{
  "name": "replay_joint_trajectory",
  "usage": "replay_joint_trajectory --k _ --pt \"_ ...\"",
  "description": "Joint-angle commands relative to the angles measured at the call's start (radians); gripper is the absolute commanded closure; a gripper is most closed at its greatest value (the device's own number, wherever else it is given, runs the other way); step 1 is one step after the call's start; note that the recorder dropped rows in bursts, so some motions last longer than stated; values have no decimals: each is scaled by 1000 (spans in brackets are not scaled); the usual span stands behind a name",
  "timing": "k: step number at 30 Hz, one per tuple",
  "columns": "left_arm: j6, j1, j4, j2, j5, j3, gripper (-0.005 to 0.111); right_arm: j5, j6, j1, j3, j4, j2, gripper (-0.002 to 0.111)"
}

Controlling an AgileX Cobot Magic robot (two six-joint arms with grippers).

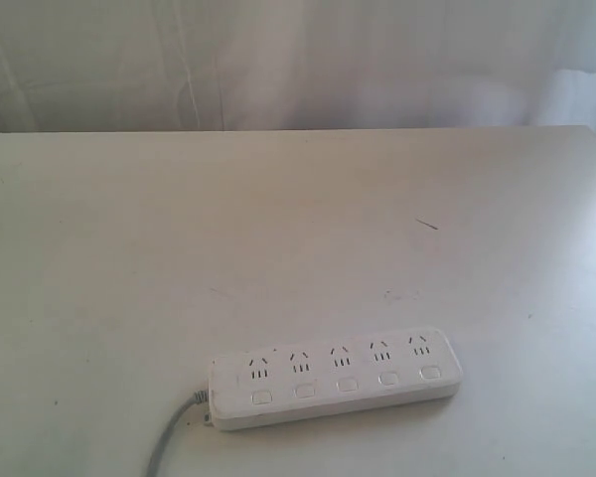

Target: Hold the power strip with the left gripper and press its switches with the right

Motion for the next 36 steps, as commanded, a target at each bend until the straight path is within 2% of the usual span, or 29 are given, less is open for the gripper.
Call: replay_joint_trajectory --k 1,9,11,13,15,17,21,28,31,36 --pt "-257 2 -53 -5 50 3 107 4 -13 -6 4 0 -5 108" --pt "-258 2 -11 -5 62 3 107 4 -13 -6 4 0 -5 108" --pt "-256 2 85 -5 69 3 107 4 -13 -6 4 0 -5 108" --pt "-232 2 248 -5 66 3 107 4 -13 -6 4 0 -5 108" --pt "-142 2 399 -5 66 3 107 2 -13 -6 4 0 -5 108" --pt "-42 2 476 -5 73 3 107 2 -13 -6 4 0 -5 108" --pt "106 2 481 -5 76 3 107 2 -13 -6 4 0 -5 108" --pt "122 2 486 -5 74 3 107 2 -13 -6 4 0 -5 108" --pt "50 2 484 -5 74 3 107 2 -13 -6 4 0 -5 108" --pt "-356 2 477 -5 74 3 107 2 -13 -6 4 0 -5 108"
